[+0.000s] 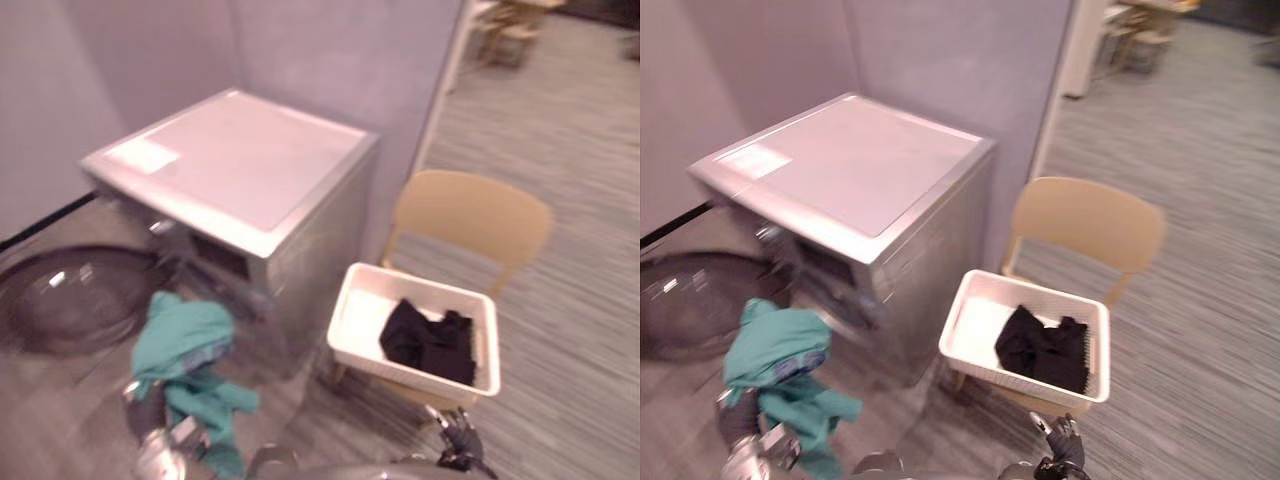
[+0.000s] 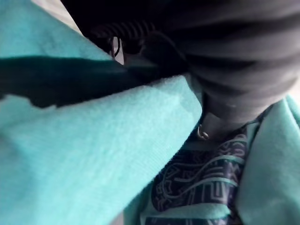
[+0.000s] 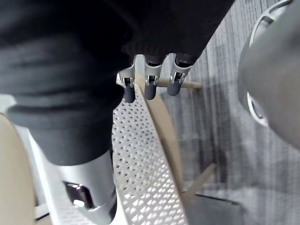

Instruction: Pick up the laundry basket with both hands and put the clothes into the washing machine.

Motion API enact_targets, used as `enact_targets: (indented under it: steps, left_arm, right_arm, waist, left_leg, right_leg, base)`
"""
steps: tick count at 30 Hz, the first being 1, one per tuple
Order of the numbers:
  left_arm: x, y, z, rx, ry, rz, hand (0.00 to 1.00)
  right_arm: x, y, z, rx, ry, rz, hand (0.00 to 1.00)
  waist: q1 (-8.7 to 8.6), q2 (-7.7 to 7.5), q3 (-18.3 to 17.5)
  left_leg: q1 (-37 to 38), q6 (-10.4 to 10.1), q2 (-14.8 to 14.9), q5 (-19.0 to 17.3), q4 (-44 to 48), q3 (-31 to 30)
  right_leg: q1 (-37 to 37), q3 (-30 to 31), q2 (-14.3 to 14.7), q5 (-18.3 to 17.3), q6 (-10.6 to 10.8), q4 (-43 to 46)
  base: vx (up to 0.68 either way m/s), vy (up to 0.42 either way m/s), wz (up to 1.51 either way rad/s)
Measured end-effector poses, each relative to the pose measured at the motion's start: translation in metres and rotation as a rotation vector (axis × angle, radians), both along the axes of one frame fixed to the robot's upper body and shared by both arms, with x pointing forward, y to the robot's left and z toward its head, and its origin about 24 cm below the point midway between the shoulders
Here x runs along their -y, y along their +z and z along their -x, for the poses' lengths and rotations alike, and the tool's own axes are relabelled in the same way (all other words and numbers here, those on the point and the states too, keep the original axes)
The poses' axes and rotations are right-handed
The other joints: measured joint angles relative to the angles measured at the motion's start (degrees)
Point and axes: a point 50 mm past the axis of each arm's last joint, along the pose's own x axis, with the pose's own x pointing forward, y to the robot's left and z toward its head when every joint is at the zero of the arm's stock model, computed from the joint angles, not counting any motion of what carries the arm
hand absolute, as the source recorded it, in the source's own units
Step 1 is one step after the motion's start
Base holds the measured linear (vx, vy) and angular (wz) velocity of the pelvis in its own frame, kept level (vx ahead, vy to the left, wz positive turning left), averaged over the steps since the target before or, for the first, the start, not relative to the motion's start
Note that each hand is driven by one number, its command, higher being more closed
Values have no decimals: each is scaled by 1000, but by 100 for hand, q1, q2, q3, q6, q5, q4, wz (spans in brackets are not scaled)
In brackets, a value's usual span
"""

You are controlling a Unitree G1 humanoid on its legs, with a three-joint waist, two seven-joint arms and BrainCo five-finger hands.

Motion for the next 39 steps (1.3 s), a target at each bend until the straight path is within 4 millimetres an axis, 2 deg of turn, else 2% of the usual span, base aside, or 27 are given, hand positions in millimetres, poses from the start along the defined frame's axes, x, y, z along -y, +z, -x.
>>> enact_targets:
  steps: [1, 3, 5, 7, 9, 10, 11, 12, 13, 15, 16, 17, 20, 22, 23, 24, 25, 26, 27, 28, 29, 31, 33, 35, 37, 38, 39]
  left_arm:
    - [8, 2, -13, 25, -48, 6, 100]
    - [13, 3, -20, 38, -72, 13, 100]
    - [18, 3, -22, 41, -94, 22, 100]
    - [26, 3, -25, 46, -130, 32, 100]
    - [35, 2, -28, 53, -175, 51, 100]
    - [42, -1, -32, 45, -207, 65, 100]
    - [48, -6, -41, 35, -249, 81, 100]
    - [49, -9, -46, 23, -259, 87, 100]
    - [49, -15, -52, -10, -274, 97, 100]
    - [49, -20, -48, -48, -293, 94, 100]
    - [49, -21, -46, -58, -310, 84, 100]
    - [57, -24, -42, -57, -306, 118, 100]
    - [62, -31, -30, -93, -295, 145, 100]
    - [63, -33, -26, -108, -306, 146, 100]
    - [77, -31, -30, -97, -372, 155, 100]
    - [81, -32, -29, -94, -401, 165, 100]
    - [77, -32, -29, -90, -394, 160, 100]
    - [74, -32, -30, -86, -384, 154, 100]
    - [72, -31, -33, -82, -393, 142, 100]
    - [71, -30, -36, -83, -413, 129, 100]
    - [83, -34, -40, -101, -461, 149, 100]
    - [101, -30, -45, -76, -523, 170, 100]
    - [111, -24, -52, -56, -609, 143, 100]
    - [125, -17, -62, -18, -696, 117, 100]
    - [128, -10, -68, 19, -711, 110, 100]
    - [132, -6, -71, 38, -719, 113, 100]
    - [132, -5, -71, 39, -720, 115, 100]
  right_arm:
    - [9, 0, -1, -12, -36, 22, 0]
    - [14, 2, -12, -5, -44, 39, 0]
    - [15, 2, -15, -13, -75, 32, 0]
    - [17, 0, -10, -21, -118, 15, 0]
    - [22, -2, -4, -35, -183, 2, 0]
    - [25, -4, -1, -45, -226, -9, 0]
    - [26, -6, 1, -62, -284, -27, 0]
    - [24, -8, 2, -73, -302, -45, 0]
    - [12, -13, 6, -107, -318, -86, 0]
    - [1, -16, 8, -126, -321, -116, 0]
    - [1, -16, 7, -128, -322, -114, 0]
    - [11, -15, 8, -136, -319, -86, 0]
    - [13, -16, 14, -148, -323, -80, 0]
    - [14, -15, 16, -141, -339, -80, 0]
    - [17, -17, 31, -174, -357, -70, 0]
    - [18, -18, 39, -181, -376, -74, 0]
    - [8, -19, 40, -170, -397, -113, 0]
    - [1, -20, 42, -171, -401, -136, 0]
    - [-4, -23, 43, -190, -384, -155, 0]
    - [-6, -23, 44, -188, -393, -164, 0]
    - [2, -22, 51, -190, -430, -142, 0]
    - [8, -22, 61, -199, -460, -122, 0]
    - [3, -23, 65, -213, -440, -137, 0]
    - [3, -23, 69, -221, -436, -143, 0]
    - [2, -22, 62, -203, -411, -142, 0]
    - [6, -20, 57, -174, -430, -135, 0]
    - [9, -19, 56, -163, -435, -130, 0]
  waist:
    - [-42, 163, 126]
    - [-30, 369, 251]
    - [-11, 352, 247]
    - [-42, 358, 230]
    - [-113, 396, 86]
    - [-213, 454, -87]
    - [-316, 427, -141]
    - [-321, 350, -118]
    - [-278, 135, -112]
    - [-296, -15, -151]
    - [-299, -31, -175]
    - [-314, 83, -240]
    - [-237, 123, -316]
    - [-180, 0, -250]
    - [-308, -49, -300]
    - [-359, 98, -282]
    - [-388, 38, -308]
    - [-374, -50, -324]
    - [-370, -265, -329]
    - [-400, -445, -317]
    - [-559, -446, -400]
    - [-562, -210, -366]
    - [-672, -128, -351]
    - [-714, 90, -491]
    - [-805, 89, -560]
    - [-824, 324, -429]
    - [-806, 347, -409]
  left_leg:
    - [-129, -100, 370, -59, 254, 1279]
    - [-212, -199, 766, -144, 625, 2208]
    - [-69, -208, 1011, -154, 1391, 2314]
    - [290, -383, 1318, -363, 2169, 2097]
    - [630, -978, 1294, -545, 1822, 1948]
    - [780, -1330, 1129, -675, 942, 1940]
    - [987, -1383, 884, -739, 180, 1937]
    - [1042, -1383, 767, -739, -67, 1934]
    - [1079, -1299, 497, -679, -233, 1962]
    - [1199, -1233, 264, -699, -234, 2014]
    - [1222, -1168, 130, -717, -255, 2017]
    - [1196, -967, -223, -717, -398, 1700]
    - [1200, -956, -183, -725, -403, 1515]
    - [1188, -884, -276, -700, -368, 1322]
    - [1154, -759, -401, -657, -365, 1063]
    - [1126, -697, -346, -706, -360, 757]
    - [993, -708, -175, -741, -282, 485]
    - [939, -712, -165, -741, -296, 396]
    - [778, -719, -260, -737, -286, 176]
    - [648, -718, -455, -736, -291, -71]
    - [310, -667, -575, -776, 232, -252]
    - [224, -640, -545, -1023, 647, -345]
    - [374, -625, -565, -1198, 748, -717]
    - [404, -757, -394, -1366, 903, -901]
    - [258, -1021, -329, -1568, 1476, -905]
    - [-393, -1411, -206, -1454, 3122, -934]
    - [-591, -1754, -137, -1248, 3655, -912]
  right_leg:
    - [61, -462, -14, 60, -102, -65]
    - [123, -866, -42, 144, -269, -62]
    - [268, -1209, -237, 270, -266, -65]
    - [473, -1361, -264, 430, -162, -210]
    - [431, -1413, -190, 676, -35, -452]
    - [255, -1519, -129, 912, -41, -666]
    - [161, -1527, -67, 1206, 12, -931]
    - [140, -1486, -66, 1377, 19, -1091]
    - [118, -1395, -191, 1673, 38, -1334]
    - [161, -1004, -254, 1822, -23, -1536]
    - [188, -821, -337, 1927, -83, -1591]
    - [235, -833, -823, 1998, 4, -1207]
    - [244, -458, -855, 1998, 4, -952]
    - [211, 325, -970, 1941, -318, -553]
    - [-5, 1667, -963, 2044, -566, 42]
    - [-222, 2720, -618, 1575, -111, 460]
    - [-467, 3584, 241, 547, 277, 947]
    - [-576, 3766, 618, 251, 149, 971]
    - [-659, 3937, 1165, -121, 50, 491]
    - [-687, 4149, 1461, -218, -119, 44]
    - [-613, 4023, 1439, -390, -54, -24]
    - [-353, 3662, 1420, -426, 30, 70]
    - [-248, 3709, 1503, -462, -29, 412]
    - [-219, 3938, 1795, -635, -239, 514]
    - [-59, 3992, 2015, -718, -375, 103]
    - [173, 3944, 2223, -774, -467, 68]
    - [284, 3971, 2295, -780, -476, 46]
  base:
    - [-45, -28, 200]
    - [-45, -24, 115]
    - [-83, -17, 83]
    - [-115, 62, 54]
    - [-106, 233, 29]
    - [-89, 376, 39]
    - [-63, 334, 41]
    - [-118, 326, 21]
    - [-103, 256, 1]
    - [-111, 268, -9]
    - [-160, 329, 60]
    - [-131, 263, 87]
    - [7, 79, 54]
    - [14, 51, 81]
    - [15, 69, 152]
    - [30, -8, 167]
    - [21, -128, 103]
    - [11, -169, 97]
    - [-4, -206, 94]
    - [61, -172, 174]
    - [89, -139, 155]
    - [202, -11, 129]
    - [172, -30, 87]
    - [125, -61, 38]
    - [159, -99, 18]
    - [126, -71, 2]
    - [160, -93, -26]
